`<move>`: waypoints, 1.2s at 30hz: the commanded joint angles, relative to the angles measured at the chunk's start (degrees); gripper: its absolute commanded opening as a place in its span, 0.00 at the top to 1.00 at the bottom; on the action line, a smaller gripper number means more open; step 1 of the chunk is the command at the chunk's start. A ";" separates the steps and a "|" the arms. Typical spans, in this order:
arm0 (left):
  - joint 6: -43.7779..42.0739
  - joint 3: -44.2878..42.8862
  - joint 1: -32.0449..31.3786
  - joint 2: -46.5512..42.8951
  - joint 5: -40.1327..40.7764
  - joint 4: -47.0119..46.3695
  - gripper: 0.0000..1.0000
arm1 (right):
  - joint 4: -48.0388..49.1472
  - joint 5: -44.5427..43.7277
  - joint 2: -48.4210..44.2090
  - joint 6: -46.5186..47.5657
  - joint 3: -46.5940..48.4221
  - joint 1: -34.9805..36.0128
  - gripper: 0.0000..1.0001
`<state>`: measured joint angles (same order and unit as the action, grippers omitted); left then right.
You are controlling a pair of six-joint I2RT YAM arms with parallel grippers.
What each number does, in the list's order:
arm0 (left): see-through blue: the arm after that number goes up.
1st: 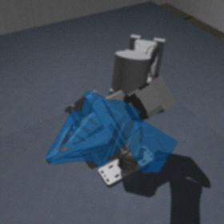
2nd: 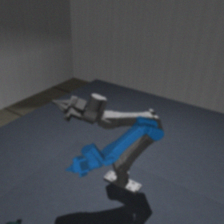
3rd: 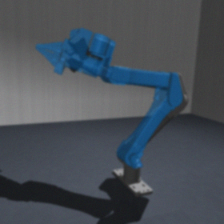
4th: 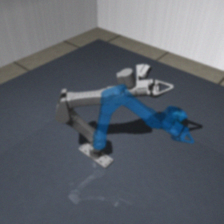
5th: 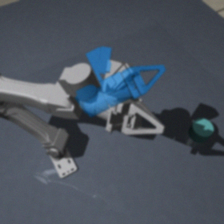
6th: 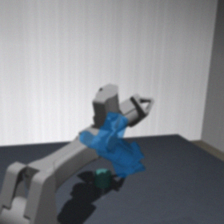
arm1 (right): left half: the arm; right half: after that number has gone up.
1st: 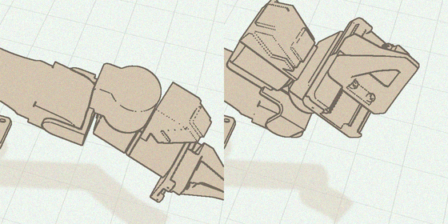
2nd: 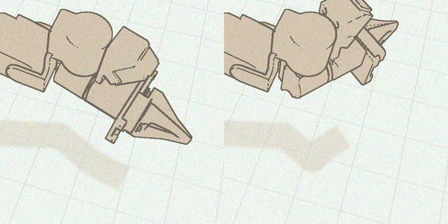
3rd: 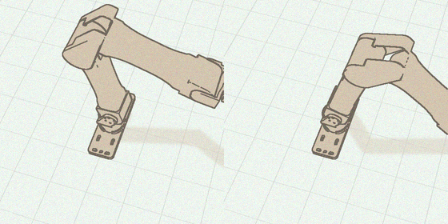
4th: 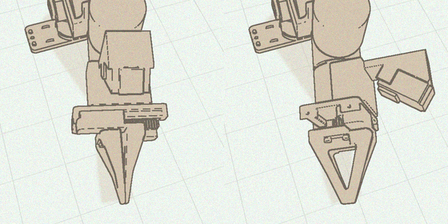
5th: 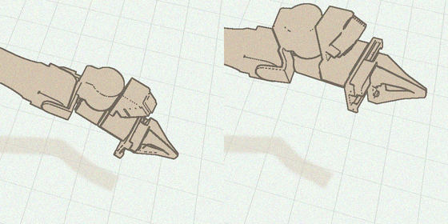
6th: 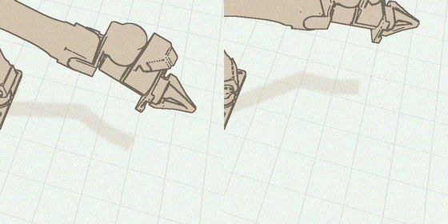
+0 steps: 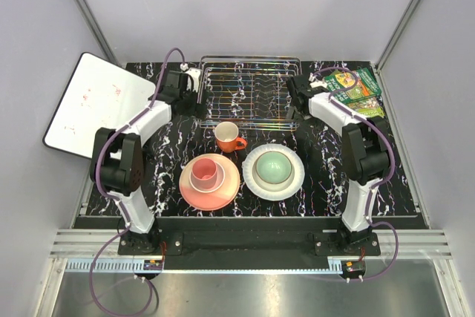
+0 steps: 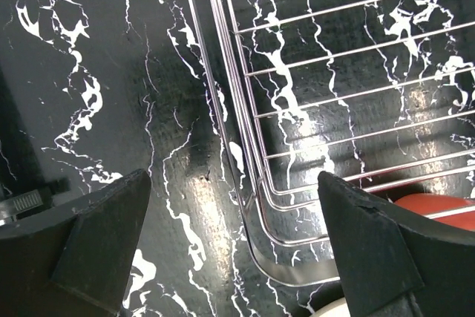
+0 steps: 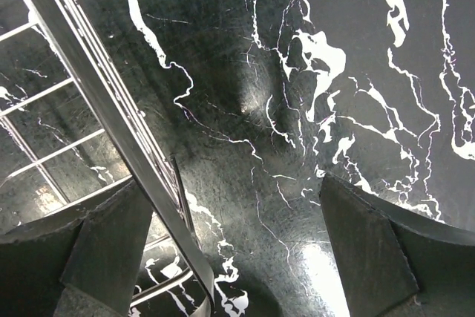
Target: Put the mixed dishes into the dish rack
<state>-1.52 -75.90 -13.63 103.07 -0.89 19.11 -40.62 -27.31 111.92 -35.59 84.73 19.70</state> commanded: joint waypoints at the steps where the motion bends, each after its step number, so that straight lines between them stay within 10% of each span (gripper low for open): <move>1: 0.11 3.56 -0.78 -4.45 0.62 -3.64 0.02 | 0.63 0.50 -3.90 -1.32 -0.79 0.16 0.04; 20: -1.03 2.78 -1.67 -8.76 6.59 -2.95 0.01 | -0.77 2.52 -17.49 0.87 -0.17 0.16 0.01; 36: -1.56 -6.11 -1.67 -13.68 4.14 4.44 0.01 | 3.26 29.42 -40.99 -0.27 -29.53 5.43 0.18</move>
<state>-1.93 -81.38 -15.18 93.80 3.70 22.57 -40.32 -3.60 73.52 -35.90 58.08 23.53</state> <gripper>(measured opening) 0.987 0.866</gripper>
